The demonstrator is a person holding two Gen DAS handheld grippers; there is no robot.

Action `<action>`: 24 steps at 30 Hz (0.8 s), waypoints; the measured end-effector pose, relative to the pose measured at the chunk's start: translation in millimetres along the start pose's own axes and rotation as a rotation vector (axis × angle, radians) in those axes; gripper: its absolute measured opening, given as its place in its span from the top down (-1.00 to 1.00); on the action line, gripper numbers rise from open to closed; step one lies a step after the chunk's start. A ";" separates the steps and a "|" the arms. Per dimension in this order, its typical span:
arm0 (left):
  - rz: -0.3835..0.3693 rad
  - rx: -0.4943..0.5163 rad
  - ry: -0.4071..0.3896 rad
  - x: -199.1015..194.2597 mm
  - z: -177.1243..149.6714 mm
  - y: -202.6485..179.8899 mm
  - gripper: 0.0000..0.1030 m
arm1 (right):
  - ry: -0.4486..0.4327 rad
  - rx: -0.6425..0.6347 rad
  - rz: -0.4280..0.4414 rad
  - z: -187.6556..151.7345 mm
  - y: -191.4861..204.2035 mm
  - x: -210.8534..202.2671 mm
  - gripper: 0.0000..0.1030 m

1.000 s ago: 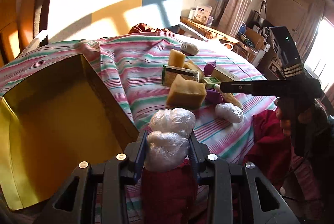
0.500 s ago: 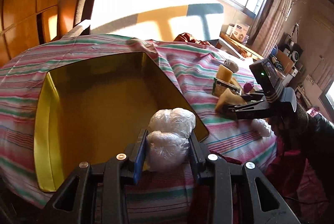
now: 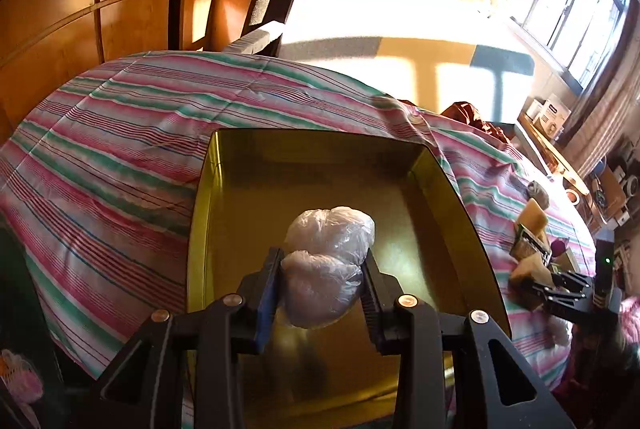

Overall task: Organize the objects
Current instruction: 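Carry the bag into the gold tray and open the left tool while the right tool grasps a yellow sponge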

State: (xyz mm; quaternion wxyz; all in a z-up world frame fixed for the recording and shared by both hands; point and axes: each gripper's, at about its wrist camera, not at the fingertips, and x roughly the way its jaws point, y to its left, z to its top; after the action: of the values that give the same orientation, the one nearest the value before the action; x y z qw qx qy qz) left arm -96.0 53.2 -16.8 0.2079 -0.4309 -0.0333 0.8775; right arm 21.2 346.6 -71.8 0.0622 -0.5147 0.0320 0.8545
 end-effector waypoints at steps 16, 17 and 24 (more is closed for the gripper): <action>0.279 0.069 0.075 116.0 65.2 28.5 0.25 | 0.001 -0.012 -0.002 -0.5 2.2 0.9 0.08; 0.291 0.075 0.084 121.7 64.6 30.0 0.25 | 0.001 -0.012 -0.002 -0.6 2.2 0.8 0.08; 0.354 0.137 0.086 138.2 64.5 28.7 0.15 | -0.001 -0.018 -0.006 -0.4 3.1 1.2 0.09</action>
State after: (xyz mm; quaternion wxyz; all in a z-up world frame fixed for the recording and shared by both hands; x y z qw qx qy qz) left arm -230.2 89.2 -85.8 0.0803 -0.4519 0.1117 0.8814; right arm 20.5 343.6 -73.1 0.0602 -0.5151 0.0228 0.8547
